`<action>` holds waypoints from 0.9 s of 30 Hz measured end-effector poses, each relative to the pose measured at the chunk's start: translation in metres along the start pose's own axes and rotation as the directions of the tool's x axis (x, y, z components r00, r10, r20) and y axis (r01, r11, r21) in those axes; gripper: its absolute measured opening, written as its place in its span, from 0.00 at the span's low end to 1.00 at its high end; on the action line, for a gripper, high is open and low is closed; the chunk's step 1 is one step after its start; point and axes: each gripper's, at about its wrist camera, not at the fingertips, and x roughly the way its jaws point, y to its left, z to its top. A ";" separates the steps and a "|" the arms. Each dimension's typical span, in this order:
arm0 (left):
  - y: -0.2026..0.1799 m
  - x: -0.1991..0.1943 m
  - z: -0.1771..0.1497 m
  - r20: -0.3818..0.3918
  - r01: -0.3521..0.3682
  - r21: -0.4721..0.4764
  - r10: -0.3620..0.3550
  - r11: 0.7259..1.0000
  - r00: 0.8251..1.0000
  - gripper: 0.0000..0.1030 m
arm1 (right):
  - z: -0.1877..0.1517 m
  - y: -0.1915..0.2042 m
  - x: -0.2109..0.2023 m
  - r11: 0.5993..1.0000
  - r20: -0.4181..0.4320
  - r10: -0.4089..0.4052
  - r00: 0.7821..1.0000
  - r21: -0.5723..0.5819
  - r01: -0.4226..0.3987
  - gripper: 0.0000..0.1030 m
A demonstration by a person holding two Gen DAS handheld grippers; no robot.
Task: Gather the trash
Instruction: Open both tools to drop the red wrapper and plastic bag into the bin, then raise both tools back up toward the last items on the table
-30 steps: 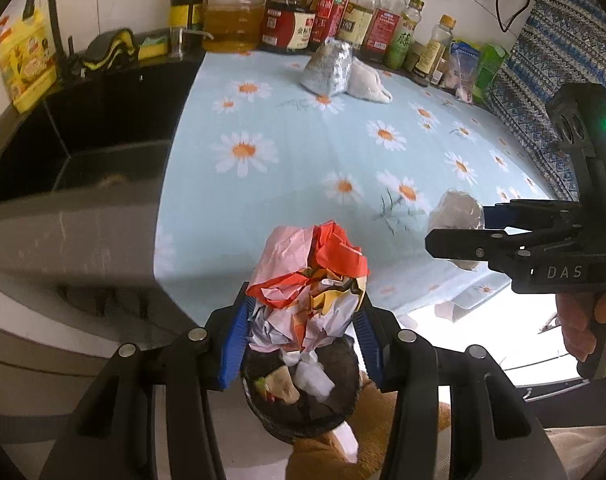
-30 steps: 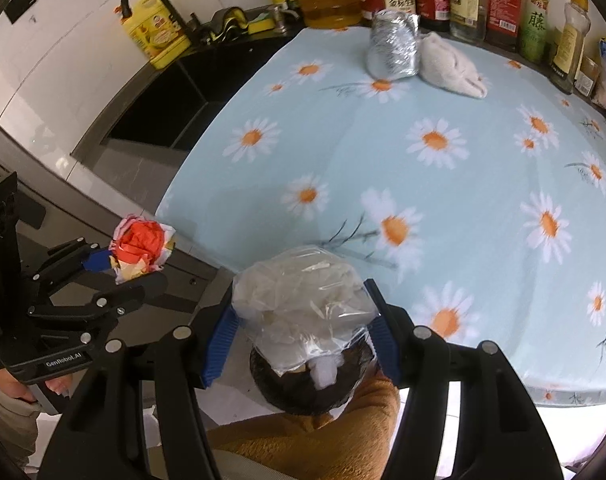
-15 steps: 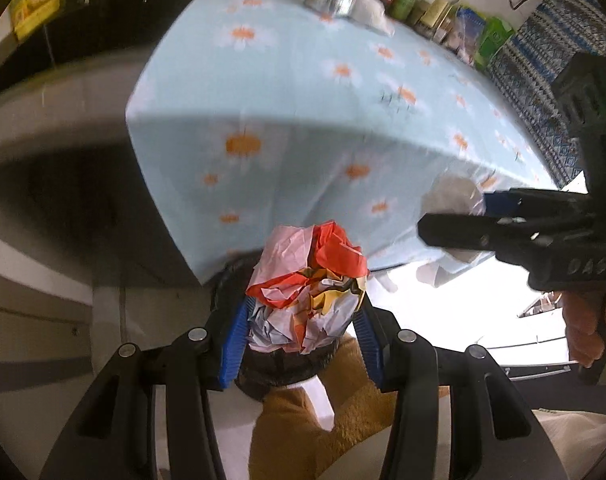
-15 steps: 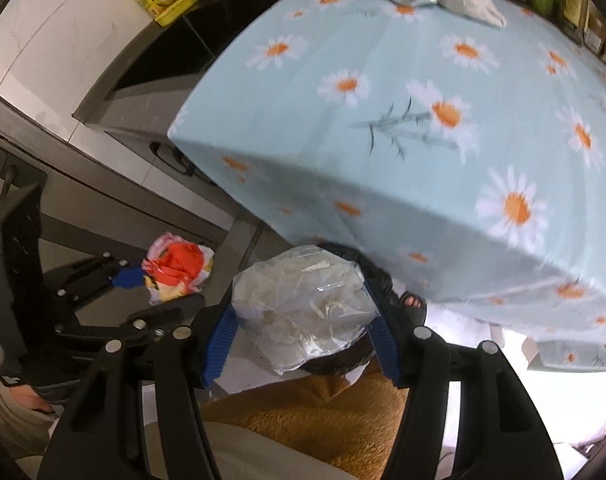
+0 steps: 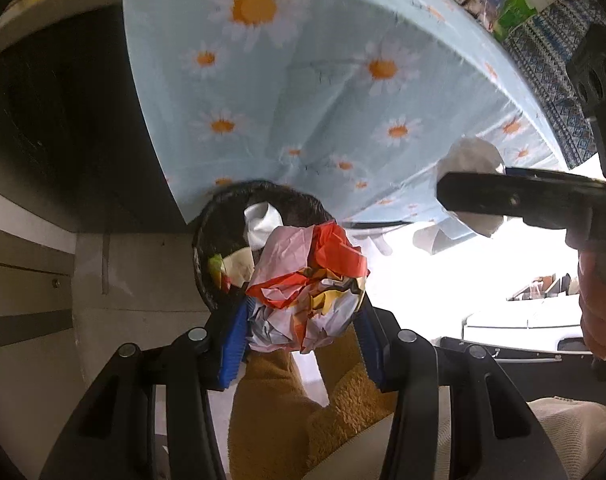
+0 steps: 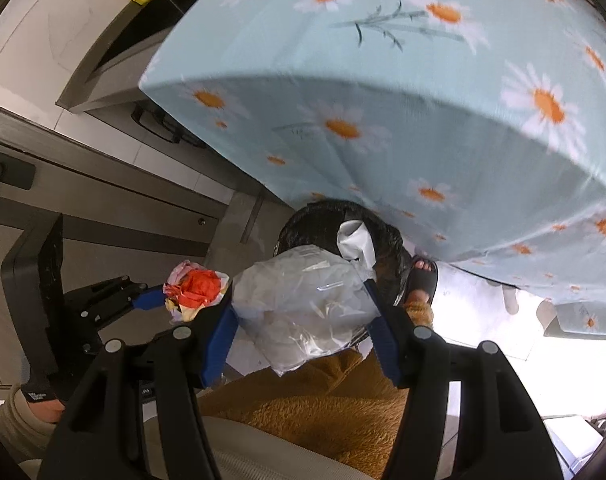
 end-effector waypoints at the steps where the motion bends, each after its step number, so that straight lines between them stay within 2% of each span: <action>1: 0.000 0.002 -0.002 -0.007 0.003 -0.002 -0.003 1.000 1.000 0.45 | 0.001 -0.001 0.001 1.000 -0.005 0.001 1.000 0.000 -0.001 0.59; 14: -0.008 0.016 -0.002 -0.050 0.021 0.002 -0.021 1.000 0.999 0.45 | 0.008 -0.008 0.001 1.000 0.002 0.013 1.000 0.023 -0.013 0.59; 16: -0.009 0.016 0.000 -0.060 0.026 0.009 -0.025 1.000 0.998 0.49 | 0.009 -0.009 0.000 0.999 0.005 0.028 1.000 0.032 -0.028 0.61; 17: -0.010 0.017 0.000 -0.062 0.021 0.013 -0.020 1.000 0.998 0.54 | 0.010 -0.010 -0.002 0.998 0.007 0.045 0.999 0.039 -0.045 0.68; 18: -0.010 0.018 0.002 -0.062 0.010 0.014 -0.009 1.000 0.998 0.69 | 0.011 -0.012 -0.003 0.997 0.015 0.056 0.998 0.054 -0.057 0.72; 19: -0.008 0.019 0.002 -0.063 0.002 0.005 -0.002 1.000 0.998 0.76 | 0.011 -0.014 -0.005 0.995 0.021 0.066 0.998 0.067 -0.067 0.76; 27: 0.003 0.019 0.006 -0.061 0.007 -0.028 -0.008 1.000 0.998 0.76 | 0.016 -0.021 -0.012 0.993 0.031 0.063 0.998 0.094 -0.066 0.76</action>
